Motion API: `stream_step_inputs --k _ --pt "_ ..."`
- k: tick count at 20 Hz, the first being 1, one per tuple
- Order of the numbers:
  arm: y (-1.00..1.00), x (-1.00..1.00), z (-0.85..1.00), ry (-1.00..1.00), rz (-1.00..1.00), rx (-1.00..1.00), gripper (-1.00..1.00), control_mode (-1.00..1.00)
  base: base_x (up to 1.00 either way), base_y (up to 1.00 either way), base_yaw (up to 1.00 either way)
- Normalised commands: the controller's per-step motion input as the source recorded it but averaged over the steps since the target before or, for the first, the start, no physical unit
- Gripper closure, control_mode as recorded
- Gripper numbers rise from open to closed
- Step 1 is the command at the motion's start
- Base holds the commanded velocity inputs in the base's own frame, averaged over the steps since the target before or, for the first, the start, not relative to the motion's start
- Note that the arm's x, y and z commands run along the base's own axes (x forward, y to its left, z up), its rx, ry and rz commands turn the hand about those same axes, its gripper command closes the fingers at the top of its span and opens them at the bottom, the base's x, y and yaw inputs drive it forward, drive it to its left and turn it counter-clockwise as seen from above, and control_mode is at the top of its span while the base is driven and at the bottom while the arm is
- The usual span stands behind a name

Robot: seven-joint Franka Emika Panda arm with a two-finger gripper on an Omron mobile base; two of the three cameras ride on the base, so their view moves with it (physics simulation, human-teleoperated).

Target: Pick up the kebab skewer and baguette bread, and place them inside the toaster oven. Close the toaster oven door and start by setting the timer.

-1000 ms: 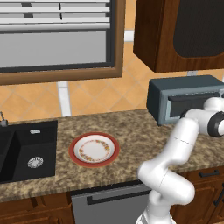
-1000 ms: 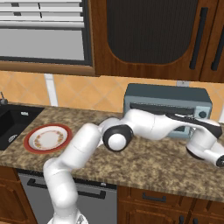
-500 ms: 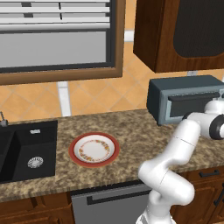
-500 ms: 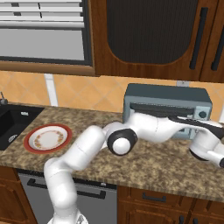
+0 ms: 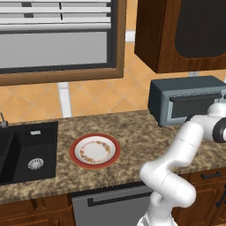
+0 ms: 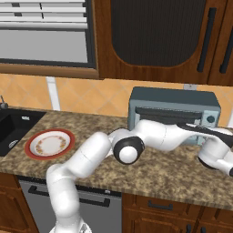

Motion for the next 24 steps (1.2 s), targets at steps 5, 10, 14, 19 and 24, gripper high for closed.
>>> stream_step_inputs --k 5,10,14,19,24 --pt "0.01 0.12 -0.02 0.00 -0.02 0.00 -1.00 -1.00 0.00 0.00 0.00" --pt "0.00 0.22 -0.02 0.00 -0.02 0.00 -1.00 -1.00 0.00 0.00 0.00" --pt "0.00 0.15 -0.02 0.00 -0.01 0.00 -1.00 -1.00 0.00 0.00 0.00" --pt "0.00 0.10 -0.11 0.00 0.00 0.00 -1.00 -1.00 0.00 0.00 0.00" --pt "0.00 0.15 -0.11 0.00 0.00 0.00 -1.00 -1.00 0.00 0.00 0.00"
